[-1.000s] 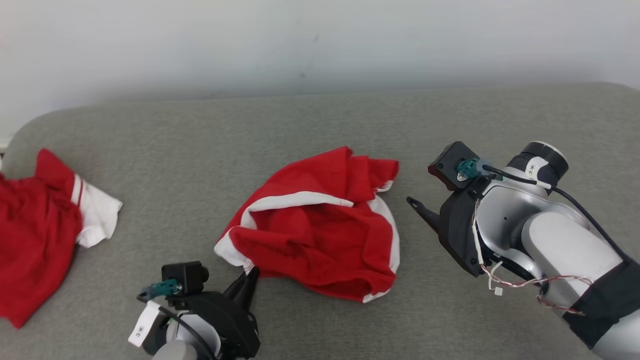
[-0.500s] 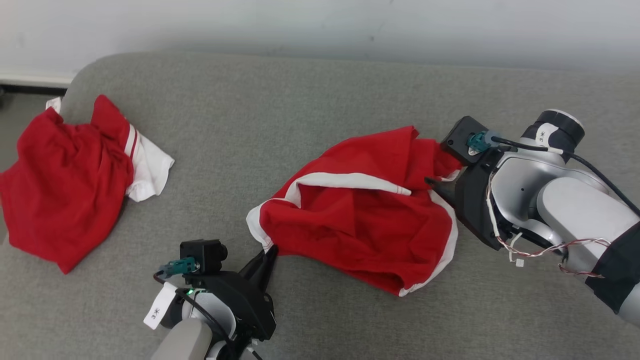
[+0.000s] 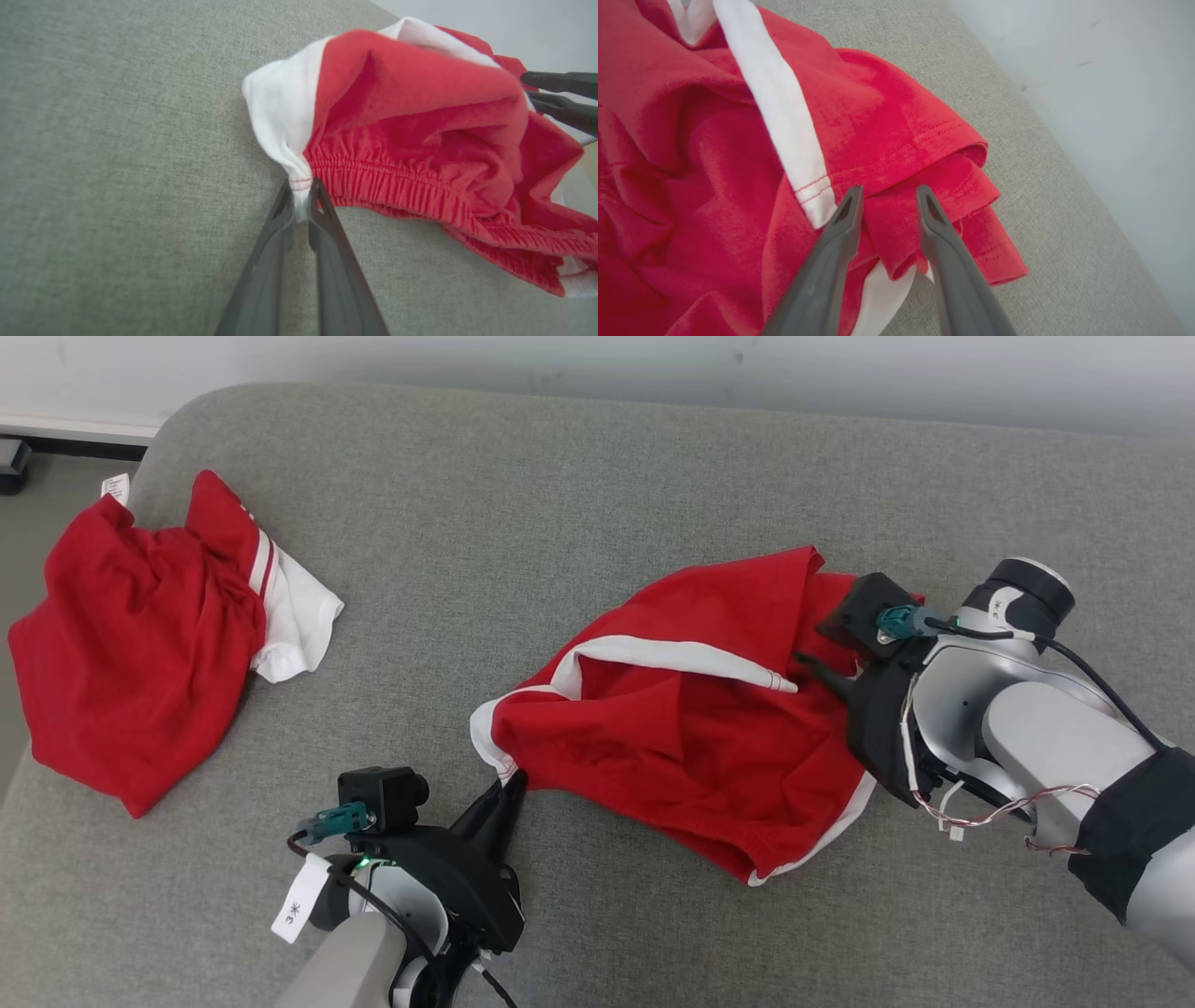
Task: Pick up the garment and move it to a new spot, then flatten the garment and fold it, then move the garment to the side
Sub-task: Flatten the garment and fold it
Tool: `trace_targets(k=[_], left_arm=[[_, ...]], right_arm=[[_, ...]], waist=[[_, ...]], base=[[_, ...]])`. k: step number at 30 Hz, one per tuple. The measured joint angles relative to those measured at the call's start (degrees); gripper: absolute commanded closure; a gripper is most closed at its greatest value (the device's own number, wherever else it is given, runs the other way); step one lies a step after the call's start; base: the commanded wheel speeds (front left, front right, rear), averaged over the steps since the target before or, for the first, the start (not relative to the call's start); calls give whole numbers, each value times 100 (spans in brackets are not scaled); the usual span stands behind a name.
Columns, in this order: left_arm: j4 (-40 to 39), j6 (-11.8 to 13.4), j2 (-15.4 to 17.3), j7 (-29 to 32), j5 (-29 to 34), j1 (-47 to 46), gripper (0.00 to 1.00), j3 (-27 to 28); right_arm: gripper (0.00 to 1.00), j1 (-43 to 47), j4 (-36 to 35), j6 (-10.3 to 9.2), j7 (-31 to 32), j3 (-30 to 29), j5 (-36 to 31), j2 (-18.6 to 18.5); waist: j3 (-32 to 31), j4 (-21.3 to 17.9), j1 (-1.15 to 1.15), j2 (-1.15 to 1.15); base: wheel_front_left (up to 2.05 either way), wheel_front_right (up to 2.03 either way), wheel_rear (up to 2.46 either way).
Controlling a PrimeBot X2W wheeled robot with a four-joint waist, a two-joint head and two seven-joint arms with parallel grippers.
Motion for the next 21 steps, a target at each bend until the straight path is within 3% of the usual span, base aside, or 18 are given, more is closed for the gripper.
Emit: trace_targets(k=[2,3,13,14,15,16,21], left_arm=[[29,7,1,-38,-22,-23,100,-30],[46,7,1,-52,-25,-43,100,-43],[201,55,0,-186,-252,-118,100,-190],[214,55,0,-187,-271,-120,100,-202],[233,55,0,-213,-275,-126,100,-213],[252,56,-1,-231,-276,-130,100,-216],[385,56,-3,-286,-312,-131,100,-226]], right_arm=[[88,21,151,0,-126,-3,-15,2],[100,23,210,0,-191,-3,-32,2],[100,22,546,0,-740,57,-53,120],[71,22,541,0,-805,67,-56,135],[32,23,535,0,-872,71,-90,154],[0,24,512,0,-940,65,-115,172],[0,63,222,-53,-1322,2,-165,269]], waist=[[-4,-11,0,0],[-6,-17,0,0],[-64,-69,0,0],[-74,-72,0,0],[-85,-74,0,0],[-96,-76,0,0],[-170,-98,0,-1]], base=[[0,0,0],[0,0,0],[0,0,0],[0,0,0],[0,0,0],[0,0,0],[0,0,0]])
